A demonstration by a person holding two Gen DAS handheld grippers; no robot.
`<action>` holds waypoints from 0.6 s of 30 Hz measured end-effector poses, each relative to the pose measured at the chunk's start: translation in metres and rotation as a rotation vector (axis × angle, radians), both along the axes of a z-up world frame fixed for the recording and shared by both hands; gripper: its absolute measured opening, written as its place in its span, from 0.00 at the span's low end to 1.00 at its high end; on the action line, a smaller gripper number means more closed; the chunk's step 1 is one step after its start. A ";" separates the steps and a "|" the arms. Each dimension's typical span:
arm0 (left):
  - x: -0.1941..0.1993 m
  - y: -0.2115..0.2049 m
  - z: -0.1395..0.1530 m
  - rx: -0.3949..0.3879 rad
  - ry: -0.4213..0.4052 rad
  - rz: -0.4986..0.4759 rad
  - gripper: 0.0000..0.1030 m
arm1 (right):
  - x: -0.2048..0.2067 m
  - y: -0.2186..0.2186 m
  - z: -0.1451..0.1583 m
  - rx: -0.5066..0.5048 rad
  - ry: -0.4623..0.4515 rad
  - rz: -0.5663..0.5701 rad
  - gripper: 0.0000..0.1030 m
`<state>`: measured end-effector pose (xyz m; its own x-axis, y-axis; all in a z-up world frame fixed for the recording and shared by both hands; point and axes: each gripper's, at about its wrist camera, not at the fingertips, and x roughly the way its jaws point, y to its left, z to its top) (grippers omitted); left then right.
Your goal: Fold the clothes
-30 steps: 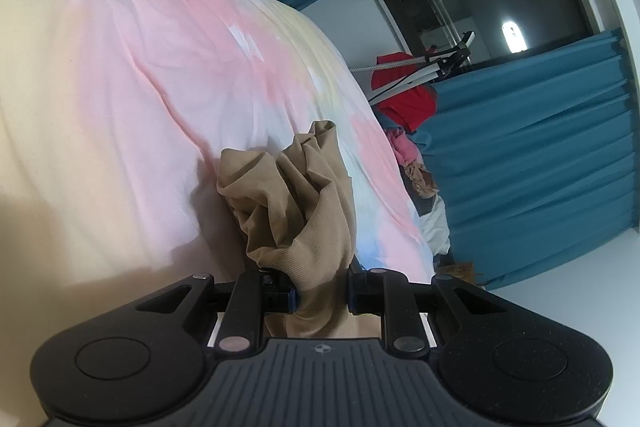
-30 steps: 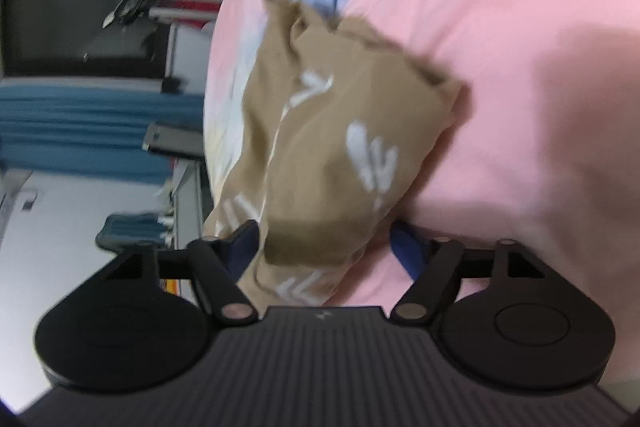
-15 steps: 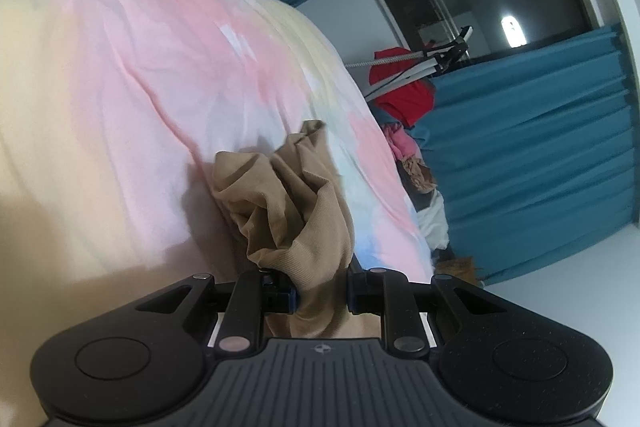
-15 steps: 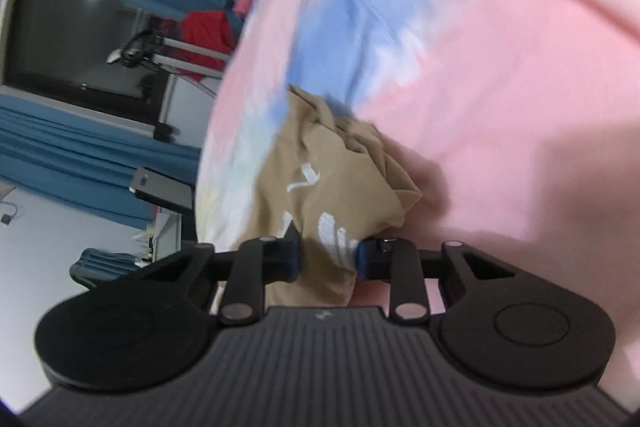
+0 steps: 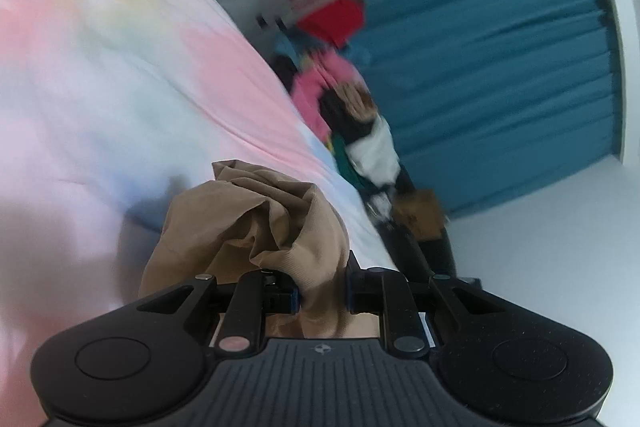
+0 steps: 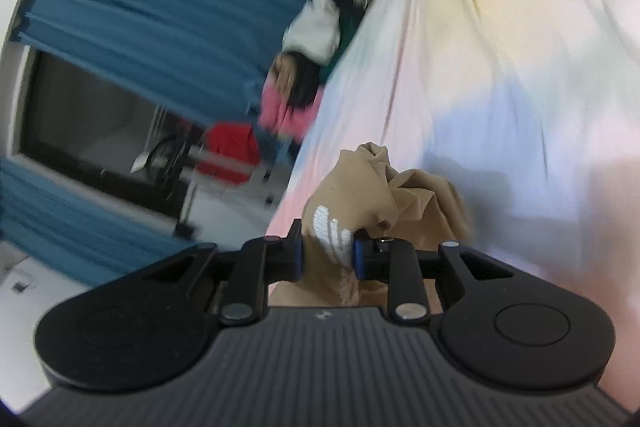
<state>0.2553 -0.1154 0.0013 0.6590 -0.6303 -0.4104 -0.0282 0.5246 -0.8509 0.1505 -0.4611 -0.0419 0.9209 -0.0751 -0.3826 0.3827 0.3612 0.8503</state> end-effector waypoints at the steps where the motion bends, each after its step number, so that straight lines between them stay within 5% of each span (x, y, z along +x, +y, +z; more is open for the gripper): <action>1: 0.014 -0.021 -0.001 -0.013 0.001 -0.007 0.20 | 0.010 -0.015 0.005 -0.025 0.002 -0.015 0.26; 6: 0.074 -0.113 -0.010 -0.026 -0.053 -0.064 0.20 | 0.051 -0.086 0.014 -0.115 0.006 -0.081 0.26; 10: 0.086 -0.153 -0.043 0.057 -0.074 -0.147 0.20 | 0.057 -0.105 -0.015 -0.187 0.052 -0.134 0.26; 18: 0.064 -0.128 -0.127 0.187 -0.035 -0.288 0.22 | 0.022 -0.076 -0.102 -0.164 0.172 -0.124 0.26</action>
<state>0.3197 -0.2437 -0.1258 0.4809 -0.7085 -0.5165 0.1714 0.6537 -0.7371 0.1724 -0.5372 -0.1442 0.8234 -0.2570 -0.5060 0.5663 0.4300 0.7032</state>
